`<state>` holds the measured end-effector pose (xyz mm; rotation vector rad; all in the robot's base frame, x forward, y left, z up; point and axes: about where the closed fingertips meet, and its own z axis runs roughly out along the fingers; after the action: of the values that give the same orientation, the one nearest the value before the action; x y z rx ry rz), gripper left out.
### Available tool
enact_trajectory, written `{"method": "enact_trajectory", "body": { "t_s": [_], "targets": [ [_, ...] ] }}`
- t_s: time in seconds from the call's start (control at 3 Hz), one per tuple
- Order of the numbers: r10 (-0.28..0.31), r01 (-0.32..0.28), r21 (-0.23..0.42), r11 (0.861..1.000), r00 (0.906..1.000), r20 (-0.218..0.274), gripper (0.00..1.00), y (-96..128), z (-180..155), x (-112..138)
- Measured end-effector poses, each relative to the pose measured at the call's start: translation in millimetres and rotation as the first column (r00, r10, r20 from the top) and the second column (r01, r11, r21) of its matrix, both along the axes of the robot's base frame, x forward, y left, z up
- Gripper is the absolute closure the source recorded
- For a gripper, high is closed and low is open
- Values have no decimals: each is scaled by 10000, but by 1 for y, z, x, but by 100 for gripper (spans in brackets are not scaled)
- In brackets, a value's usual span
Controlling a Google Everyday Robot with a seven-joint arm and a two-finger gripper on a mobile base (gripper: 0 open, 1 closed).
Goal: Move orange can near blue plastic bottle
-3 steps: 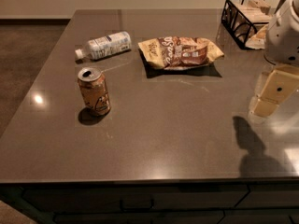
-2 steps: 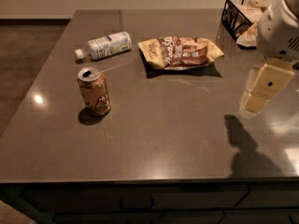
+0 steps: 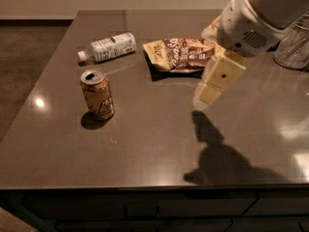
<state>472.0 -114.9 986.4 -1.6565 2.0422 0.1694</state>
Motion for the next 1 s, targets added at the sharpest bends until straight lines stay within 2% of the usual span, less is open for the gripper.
{"method": "enact_trajectory", "body": {
  "t_s": [0.33,0.67,1.0],
  "targets": [
    [196,-192,1093,9938,9998,-21,0,51,-1,19],
    [480,-441,1993,9789,9987,-148,0,97,-2,28],
    [746,-661,2361,9695,9968,-272,0,137,-14,28]
  ]
}}
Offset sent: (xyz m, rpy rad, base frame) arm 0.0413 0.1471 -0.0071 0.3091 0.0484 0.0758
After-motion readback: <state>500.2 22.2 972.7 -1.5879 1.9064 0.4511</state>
